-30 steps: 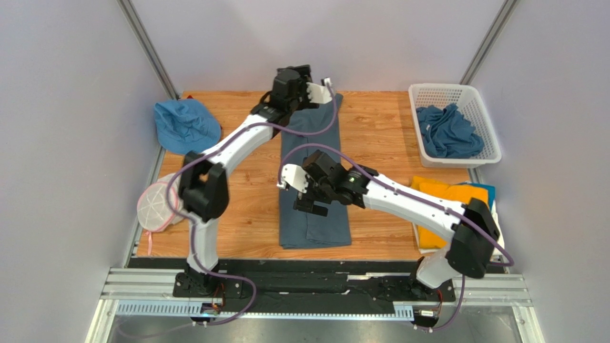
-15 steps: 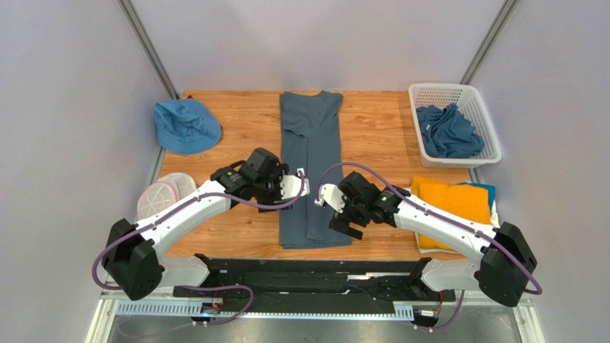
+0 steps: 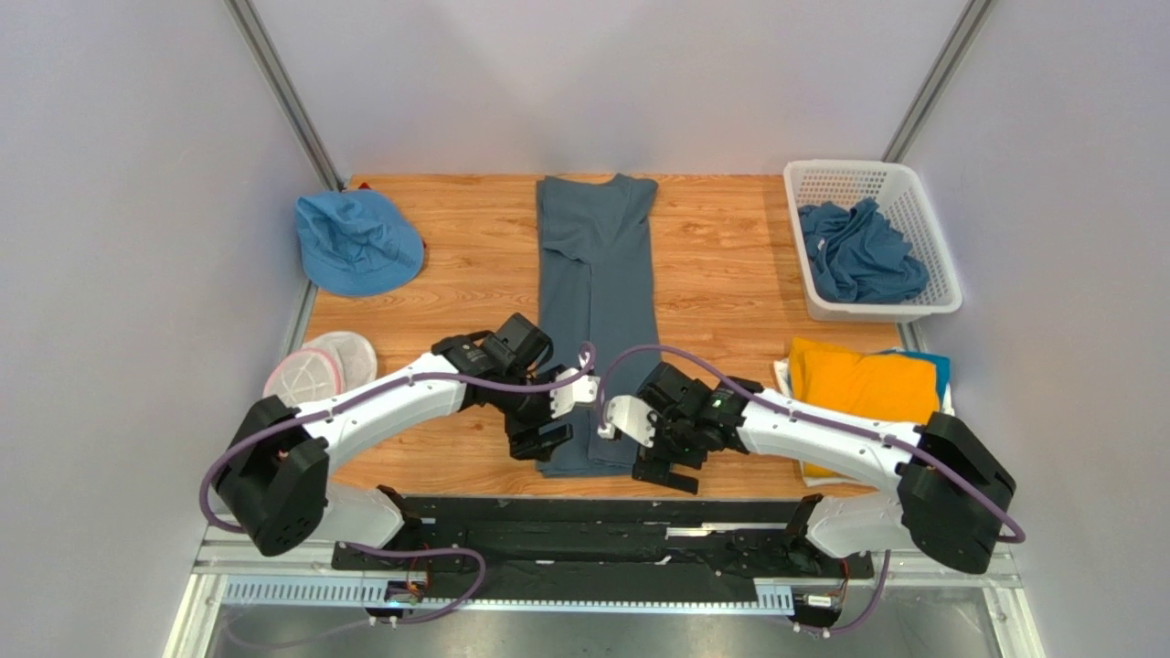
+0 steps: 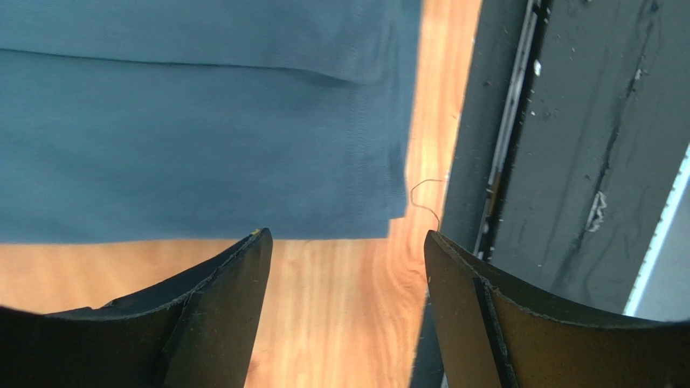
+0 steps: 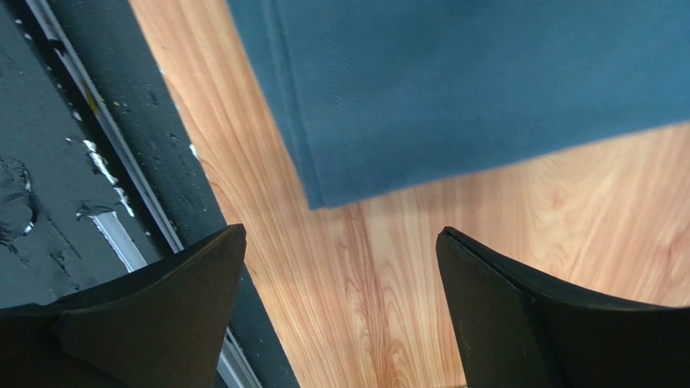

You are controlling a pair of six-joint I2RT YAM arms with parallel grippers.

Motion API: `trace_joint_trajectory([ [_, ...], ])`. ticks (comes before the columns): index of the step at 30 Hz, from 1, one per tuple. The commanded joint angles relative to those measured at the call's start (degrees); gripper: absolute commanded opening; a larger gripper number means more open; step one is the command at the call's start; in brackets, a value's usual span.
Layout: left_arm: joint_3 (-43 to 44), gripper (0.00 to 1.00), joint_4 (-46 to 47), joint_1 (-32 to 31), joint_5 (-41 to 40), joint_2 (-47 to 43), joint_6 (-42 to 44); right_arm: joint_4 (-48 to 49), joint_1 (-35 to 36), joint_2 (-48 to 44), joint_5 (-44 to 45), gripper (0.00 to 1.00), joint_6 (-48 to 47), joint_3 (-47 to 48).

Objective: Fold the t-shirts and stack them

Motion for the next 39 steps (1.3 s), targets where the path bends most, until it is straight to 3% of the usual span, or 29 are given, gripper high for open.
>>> trace_joint_trajectory([
  [1, -0.3, 0.78, 1.0, -1.9, 2.9, 1.7, -1.5, 4.1, 3.7, 3.0, 1.1, 0.92, 0.4, 1.4],
  [13, -1.3, 0.76, 1.1, -3.8, 0.2, 9.4, 4.7, 7.0, 4.6, 7.6, 5.3, 0.87, -1.3, 2.0],
  [28, -0.4, 0.71, 5.5, -6.8, -7.5, 17.2, -0.7, 10.6, 3.0, 7.7, 5.7, 0.83, -4.2, -0.2],
  [39, -2.4, 0.54, 4.3, -6.8, -14.4, 18.5, 0.0, 11.4, 0.4, 4.5, 4.4, 0.81, -7.2, -3.4],
])
